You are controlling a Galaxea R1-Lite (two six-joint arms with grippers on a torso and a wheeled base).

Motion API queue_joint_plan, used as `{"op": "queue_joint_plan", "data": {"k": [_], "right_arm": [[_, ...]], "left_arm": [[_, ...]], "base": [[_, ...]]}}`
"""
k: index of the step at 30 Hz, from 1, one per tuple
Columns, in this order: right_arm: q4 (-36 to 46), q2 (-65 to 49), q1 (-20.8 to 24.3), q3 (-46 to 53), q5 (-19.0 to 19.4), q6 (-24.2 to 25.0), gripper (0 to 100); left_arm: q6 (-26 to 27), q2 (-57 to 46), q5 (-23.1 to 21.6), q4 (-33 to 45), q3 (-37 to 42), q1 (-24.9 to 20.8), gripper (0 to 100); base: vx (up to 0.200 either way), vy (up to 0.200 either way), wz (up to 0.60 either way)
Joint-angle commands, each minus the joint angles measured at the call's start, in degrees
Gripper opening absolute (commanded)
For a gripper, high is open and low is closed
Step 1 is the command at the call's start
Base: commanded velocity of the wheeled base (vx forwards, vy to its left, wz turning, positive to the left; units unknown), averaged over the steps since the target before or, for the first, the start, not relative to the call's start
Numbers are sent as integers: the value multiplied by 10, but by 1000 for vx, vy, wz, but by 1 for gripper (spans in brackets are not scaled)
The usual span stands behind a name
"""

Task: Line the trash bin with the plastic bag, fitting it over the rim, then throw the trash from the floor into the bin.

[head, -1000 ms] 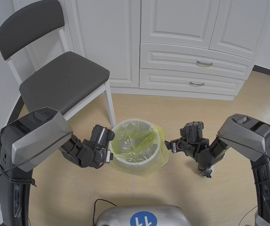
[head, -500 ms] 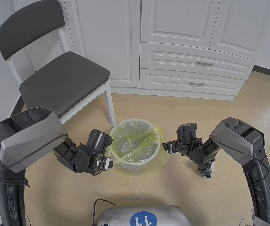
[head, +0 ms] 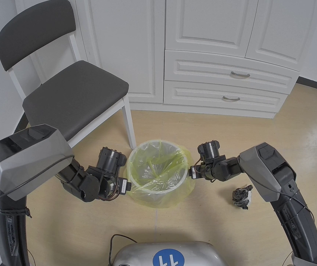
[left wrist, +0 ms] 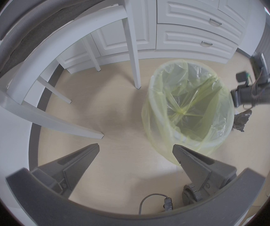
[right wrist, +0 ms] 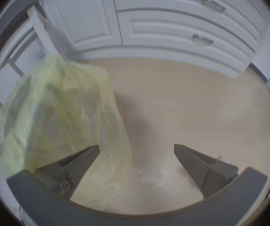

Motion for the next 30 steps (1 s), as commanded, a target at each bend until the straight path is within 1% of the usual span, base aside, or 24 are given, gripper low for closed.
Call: {"op": "queue_joint_plan", "data": {"k": [1, 3, 8, 11, 12, 14, 17, 20, 22, 24, 27, 30], "right_arm": [[46, 61, 1, -54, 36, 6, 100], [51, 61, 0, -54, 48, 4, 100], [67, 59, -2, -54, 51, 3, 100], [69, 59, -3, -54, 52, 3, 100], [80, 58, -5, -54, 65, 3, 100], [82, 57, -7, -54, 67, 3, 100], [79, 55, -7, -54, 62, 11, 100], [80, 52, -7, -54, 61, 18, 100], [80, 48, -7, -54, 61, 24, 100], [80, 48, -7, -54, 59, 27, 100], [79, 47, -7, -54, 52, 36, 100], [77, 47, -7, -54, 46, 37, 100]], "left_arm": [[2, -4, -35, -17, 2, 34, 100], [3, 4, -51, -17, -1, 44, 100], [3, 36, -55, -18, -18, 60, 100], [3, 43, -56, -18, -21, 61, 100], [1, 64, -59, -23, -34, 61, 100], [-1, 89, -69, -43, -48, 61, 100], [-4, 129, -77, -96, -67, 63, 100], [-3, 148, -81, -121, -80, 66, 100], [-4, 155, -105, -113, -96, 67, 100], [-4, 157, -114, -110, -104, 70, 100], [2, 170, -115, -91, -140, 81, 100], [13, 181, -120, -30, -187, 97, 100]], "base": [[0, 0, 0], [0, 0, 0], [0, 0, 0], [0, 0, 0], [0, 0, 0], [0, 0, 0], [0, 0, 0], [0, 0, 0], [0, 0, 0], [0, 0, 0], [0, 0, 0], [0, 0, 0]]}}
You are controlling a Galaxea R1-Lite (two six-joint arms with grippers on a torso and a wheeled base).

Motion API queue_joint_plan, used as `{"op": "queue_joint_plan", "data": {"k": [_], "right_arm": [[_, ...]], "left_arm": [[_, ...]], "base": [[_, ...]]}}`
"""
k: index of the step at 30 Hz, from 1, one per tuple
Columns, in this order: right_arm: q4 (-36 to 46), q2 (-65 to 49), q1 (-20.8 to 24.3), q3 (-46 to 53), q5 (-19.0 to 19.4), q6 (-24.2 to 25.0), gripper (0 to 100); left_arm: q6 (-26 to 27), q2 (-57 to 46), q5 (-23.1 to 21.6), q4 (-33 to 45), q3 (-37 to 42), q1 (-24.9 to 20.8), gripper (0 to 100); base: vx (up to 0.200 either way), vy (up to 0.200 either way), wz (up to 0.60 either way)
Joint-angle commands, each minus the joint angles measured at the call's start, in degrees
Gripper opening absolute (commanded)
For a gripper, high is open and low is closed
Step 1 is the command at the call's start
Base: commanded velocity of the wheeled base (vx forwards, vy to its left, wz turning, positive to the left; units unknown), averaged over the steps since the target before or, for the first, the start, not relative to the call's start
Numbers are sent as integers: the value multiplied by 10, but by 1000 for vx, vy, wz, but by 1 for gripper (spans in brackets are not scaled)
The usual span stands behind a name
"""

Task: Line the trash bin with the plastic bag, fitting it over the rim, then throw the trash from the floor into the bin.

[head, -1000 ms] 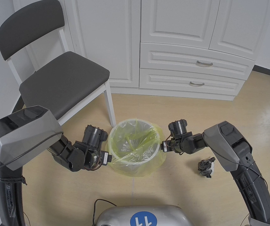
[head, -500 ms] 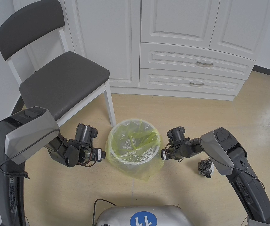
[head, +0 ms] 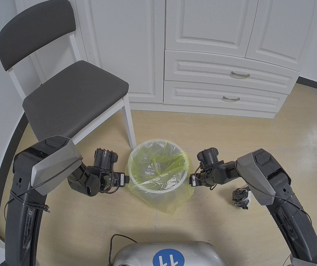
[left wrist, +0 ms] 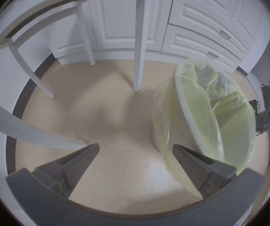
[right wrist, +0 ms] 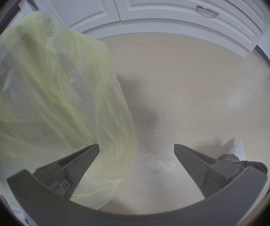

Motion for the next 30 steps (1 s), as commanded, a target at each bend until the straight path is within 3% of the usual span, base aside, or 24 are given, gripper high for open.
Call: {"op": "queue_joint_plan", "data": {"k": [1, 5, 9, 13, 24, 30], "right_arm": [[-3, -4, 0, 0, -9, 4, 100], [-4, -4, 0, 0, -12, 4, 100], [-4, -3, 0, 0, -13, 4, 100], [-4, -3, 0, 0, -12, 4, 100], [-3, -1, 0, 0, -12, 3, 100], [0, -58, -7, 29, -9, 1, 100]], "left_arm": [[13, 32, -11, 72, -70, 24, 100], [13, 46, -30, 117, -123, 32, 100], [68, 127, -24, 141, -243, 58, 100], [70, 168, -26, 168, -309, 62, 100], [69, 191, -30, 202, -358, 57, 100], [68, 128, -31, 193, -287, 56, 100]], "base": [[0, 0, 0], [0, 0, 0], [0, 0, 0], [0, 0, 0], [0, 0, 0], [0, 0, 0]]}}
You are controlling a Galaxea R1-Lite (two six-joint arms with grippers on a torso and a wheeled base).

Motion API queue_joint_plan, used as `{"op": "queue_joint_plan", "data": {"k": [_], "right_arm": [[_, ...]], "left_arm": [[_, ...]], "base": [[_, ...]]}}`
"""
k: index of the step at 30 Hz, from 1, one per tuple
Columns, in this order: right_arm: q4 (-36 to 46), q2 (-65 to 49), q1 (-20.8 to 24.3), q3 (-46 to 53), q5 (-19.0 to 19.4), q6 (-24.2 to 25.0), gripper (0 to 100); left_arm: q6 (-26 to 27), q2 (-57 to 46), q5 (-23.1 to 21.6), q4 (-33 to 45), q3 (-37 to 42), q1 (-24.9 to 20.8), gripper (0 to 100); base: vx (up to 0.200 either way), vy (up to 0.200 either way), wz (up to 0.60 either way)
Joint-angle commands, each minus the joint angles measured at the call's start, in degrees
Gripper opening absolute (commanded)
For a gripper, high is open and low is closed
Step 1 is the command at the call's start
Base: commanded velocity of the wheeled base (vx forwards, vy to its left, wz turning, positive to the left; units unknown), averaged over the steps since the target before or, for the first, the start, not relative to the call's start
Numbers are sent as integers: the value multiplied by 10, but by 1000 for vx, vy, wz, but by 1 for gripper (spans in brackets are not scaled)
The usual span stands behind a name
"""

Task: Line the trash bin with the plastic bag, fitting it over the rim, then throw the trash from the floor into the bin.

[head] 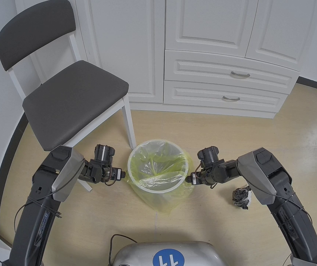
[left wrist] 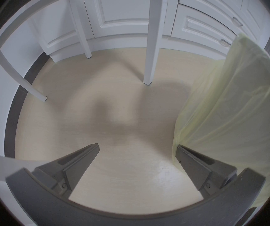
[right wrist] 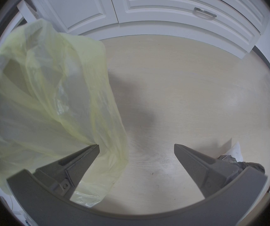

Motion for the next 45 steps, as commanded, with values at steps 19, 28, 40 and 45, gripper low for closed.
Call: {"op": "queue_joint_plan", "data": {"k": [19, 28, 40, 45], "right_arm": [[-153, -286, -35, 349, 24, -164, 100], [-185, -358, -65, 374, 16, -168, 100], [-505, -458, -74, 624, 10, -331, 100], [-589, -467, -81, 685, 11, -374, 100]], "left_arm": [[5, -299, 88, -45, 324, -43, 100], [49, -377, 106, -15, 307, -132, 100], [112, -194, 198, 38, 145, -222, 100], [114, -144, 200, 72, 69, -228, 100]], "base": [[0, 0, 0], [0, 0, 0], [0, 0, 0], [0, 0, 0]]}}
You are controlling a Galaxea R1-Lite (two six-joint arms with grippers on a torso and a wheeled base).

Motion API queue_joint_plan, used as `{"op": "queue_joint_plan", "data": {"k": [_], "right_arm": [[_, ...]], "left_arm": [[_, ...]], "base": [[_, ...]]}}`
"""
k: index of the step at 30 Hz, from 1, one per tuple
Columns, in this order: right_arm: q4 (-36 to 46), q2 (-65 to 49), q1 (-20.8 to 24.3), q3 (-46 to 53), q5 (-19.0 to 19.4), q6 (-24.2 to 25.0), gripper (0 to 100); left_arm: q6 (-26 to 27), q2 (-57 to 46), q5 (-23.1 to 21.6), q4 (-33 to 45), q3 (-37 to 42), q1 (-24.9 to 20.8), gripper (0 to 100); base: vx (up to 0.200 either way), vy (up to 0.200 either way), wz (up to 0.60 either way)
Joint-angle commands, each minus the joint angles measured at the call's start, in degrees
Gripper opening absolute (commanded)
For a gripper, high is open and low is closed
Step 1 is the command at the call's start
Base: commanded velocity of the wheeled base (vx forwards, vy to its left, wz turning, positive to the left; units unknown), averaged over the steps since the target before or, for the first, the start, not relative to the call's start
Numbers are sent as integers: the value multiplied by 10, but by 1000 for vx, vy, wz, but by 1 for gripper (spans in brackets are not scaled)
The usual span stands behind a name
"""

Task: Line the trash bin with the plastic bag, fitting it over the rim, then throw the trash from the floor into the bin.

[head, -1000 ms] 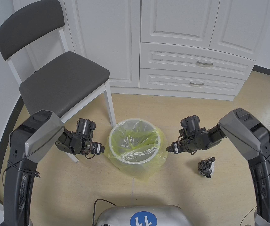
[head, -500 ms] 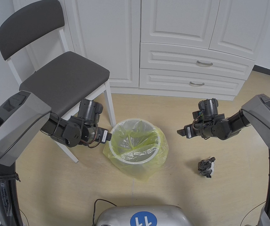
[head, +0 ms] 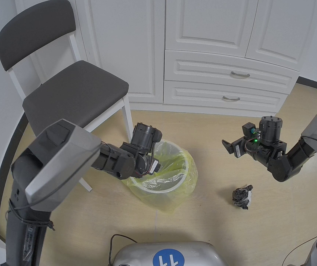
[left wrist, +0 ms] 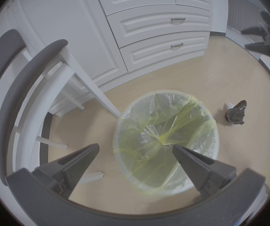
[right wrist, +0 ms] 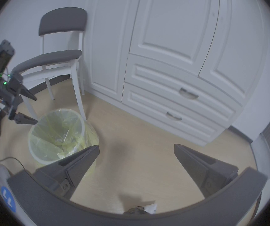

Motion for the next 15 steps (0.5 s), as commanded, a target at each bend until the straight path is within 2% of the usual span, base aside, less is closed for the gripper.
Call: {"op": "queue_joint_plan", "data": {"k": [1, 4, 6, 7, 8, 15], "right_arm": [[-62, -44, -13, 86, 1, -48, 100], [-62, -43, -26, 85, 3, -48, 100], [-62, -40, -44, 88, 7, -48, 100], [-62, -40, -44, 88, 7, -48, 100], [-56, -35, -59, 82, 12, -48, 100], [-42, -31, -71, 36, 13, -48, 100]], "left_arm": [[13, 114, 15, 46, -112, -25, 100], [12, 144, 17, 65, -158, -24, 100], [14, 174, 34, 85, -212, -19, 100], [14, 174, 34, 85, -212, -19, 100], [14, 201, 41, 114, -244, -12, 100], [37, 211, 37, 120, -244, 3, 100]], "base": [[0, 0, 0], [0, 0, 0], [0, 0, 0], [0, 0, 0], [0, 0, 0], [0, 0, 0]]}}
